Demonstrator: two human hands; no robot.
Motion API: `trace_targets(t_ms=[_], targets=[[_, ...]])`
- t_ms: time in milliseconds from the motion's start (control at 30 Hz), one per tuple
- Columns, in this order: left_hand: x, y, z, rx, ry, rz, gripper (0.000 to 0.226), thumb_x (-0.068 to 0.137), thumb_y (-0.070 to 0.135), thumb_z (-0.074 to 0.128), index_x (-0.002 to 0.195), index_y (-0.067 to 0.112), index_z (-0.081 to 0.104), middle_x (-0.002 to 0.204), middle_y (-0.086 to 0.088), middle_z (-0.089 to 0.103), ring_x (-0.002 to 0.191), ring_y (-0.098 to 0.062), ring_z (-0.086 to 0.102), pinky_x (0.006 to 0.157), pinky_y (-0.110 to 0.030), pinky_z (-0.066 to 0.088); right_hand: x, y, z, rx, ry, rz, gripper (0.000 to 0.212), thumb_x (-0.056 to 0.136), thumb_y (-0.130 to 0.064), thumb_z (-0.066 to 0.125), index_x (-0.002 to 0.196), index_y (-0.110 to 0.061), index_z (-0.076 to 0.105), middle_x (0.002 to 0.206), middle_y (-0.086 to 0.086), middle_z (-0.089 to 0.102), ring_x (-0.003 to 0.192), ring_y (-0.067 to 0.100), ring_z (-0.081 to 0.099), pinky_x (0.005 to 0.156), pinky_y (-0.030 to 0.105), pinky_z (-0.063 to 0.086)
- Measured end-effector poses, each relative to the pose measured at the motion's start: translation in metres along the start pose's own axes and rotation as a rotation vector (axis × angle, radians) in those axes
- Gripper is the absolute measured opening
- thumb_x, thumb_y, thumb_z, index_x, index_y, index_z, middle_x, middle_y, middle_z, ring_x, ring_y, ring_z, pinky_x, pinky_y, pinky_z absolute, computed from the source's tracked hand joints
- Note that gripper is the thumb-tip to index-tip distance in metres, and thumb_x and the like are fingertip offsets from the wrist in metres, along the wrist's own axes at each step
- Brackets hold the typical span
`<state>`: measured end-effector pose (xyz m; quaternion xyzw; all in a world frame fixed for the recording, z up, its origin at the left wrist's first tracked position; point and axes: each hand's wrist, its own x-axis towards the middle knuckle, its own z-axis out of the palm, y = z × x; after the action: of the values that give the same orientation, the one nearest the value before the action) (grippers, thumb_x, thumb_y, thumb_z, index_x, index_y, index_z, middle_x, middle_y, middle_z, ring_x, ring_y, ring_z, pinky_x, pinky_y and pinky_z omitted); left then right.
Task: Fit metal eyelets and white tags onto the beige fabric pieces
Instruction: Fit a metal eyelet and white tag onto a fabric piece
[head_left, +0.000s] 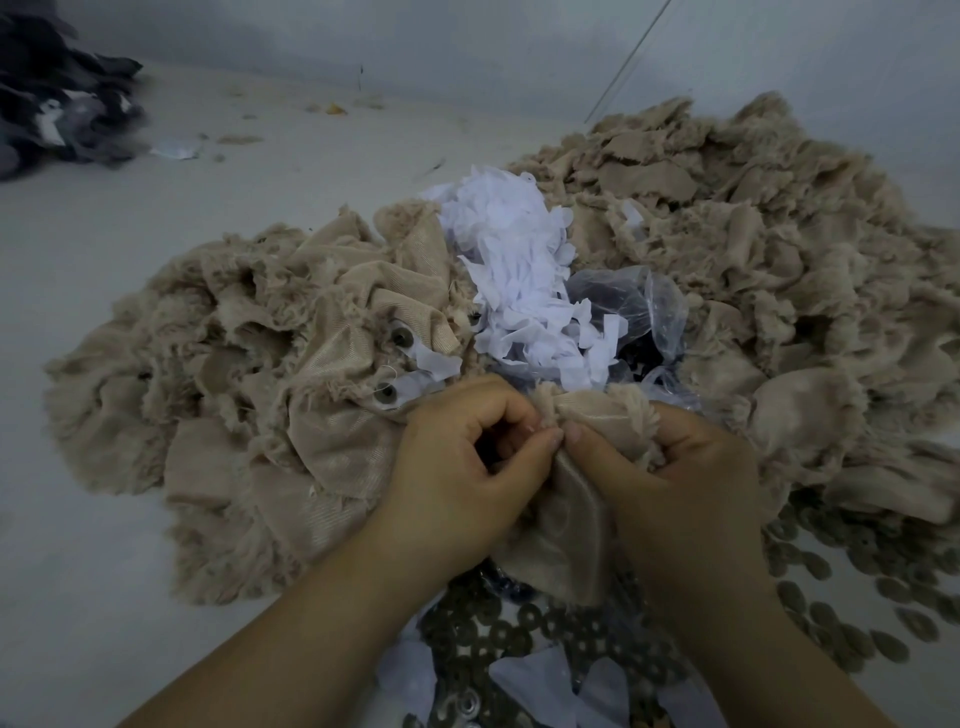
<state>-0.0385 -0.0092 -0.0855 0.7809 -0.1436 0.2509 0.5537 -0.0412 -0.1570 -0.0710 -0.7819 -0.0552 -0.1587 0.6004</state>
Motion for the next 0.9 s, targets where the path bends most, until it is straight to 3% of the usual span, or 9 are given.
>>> trace_targets(t_ms=[100,267,400,567,700,900], targets=[[-0.0003,0.0013,-0.0005,-0.043,-0.032,-0.044,0.010,0.080,0.013,0.069,0.072,0.009,0.066,0.068,0.002,0.063,0.064,-0.016,0.060,0.059,-0.038,0.052,0.0012,0.0009,0.0013,-0.056,0.025,-0.008,0.012,0.073,-0.024,0.078,0.070,-0.012,0.075,0.062,0.005,0.071,0.058,0.028,0.068,0.052,0.046,0.056],[-0.0001,0.0036,-0.0035,-0.221,-0.067,-0.177,0.013,0.083,0.015,0.065,0.071,0.014,0.066,0.064,0.004,0.063,0.059,-0.008,0.058,0.056,-0.022,0.048,0.0008,-0.0012,0.0034,0.054,0.029,0.073,0.007,0.070,-0.024,0.079,0.070,-0.018,0.077,0.065,0.001,0.074,0.063,0.027,0.072,0.056,0.049,0.060],[-0.0004,0.0024,-0.0027,-0.166,-0.038,-0.161,0.013,0.082,0.013,0.064,0.069,0.012,0.065,0.066,-0.002,0.062,0.060,-0.015,0.057,0.056,-0.028,0.049,-0.0008,-0.0006,0.0049,0.090,0.015,0.119,0.007,0.070,-0.023,0.079,0.073,-0.017,0.077,0.067,0.004,0.074,0.066,0.033,0.072,0.058,0.052,0.060],[-0.0021,0.0018,-0.0011,-0.156,0.004,-0.143,0.014,0.082,0.011,0.063,0.069,0.004,0.064,0.066,-0.008,0.061,0.060,-0.025,0.057,0.054,-0.037,0.050,-0.0016,-0.0019,0.0069,0.115,0.006,0.094,0.004,0.073,-0.018,0.080,0.072,-0.021,0.077,0.068,-0.001,0.075,0.065,0.024,0.073,0.057,0.040,0.062],[-0.0016,0.0018,-0.0032,-0.245,-0.019,-0.239,0.019,0.088,0.006,0.065,0.070,0.009,0.065,0.060,0.004,0.060,0.054,-0.007,0.054,0.051,-0.021,0.045,0.0011,-0.0021,0.0069,0.184,-0.029,0.124,0.010,0.073,-0.015,0.080,0.080,-0.023,0.078,0.073,-0.004,0.076,0.068,0.017,0.074,0.058,0.027,0.061],[-0.0006,0.0034,-0.0035,-0.234,0.006,-0.249,0.015,0.086,0.016,0.068,0.071,0.016,0.067,0.062,-0.005,0.064,0.055,-0.014,0.059,0.051,-0.028,0.051,0.0017,-0.0024,0.0057,0.256,-0.072,0.142,0.014,0.073,-0.012,0.081,0.086,-0.016,0.080,0.078,0.001,0.078,0.073,0.019,0.076,0.062,0.029,0.061]])
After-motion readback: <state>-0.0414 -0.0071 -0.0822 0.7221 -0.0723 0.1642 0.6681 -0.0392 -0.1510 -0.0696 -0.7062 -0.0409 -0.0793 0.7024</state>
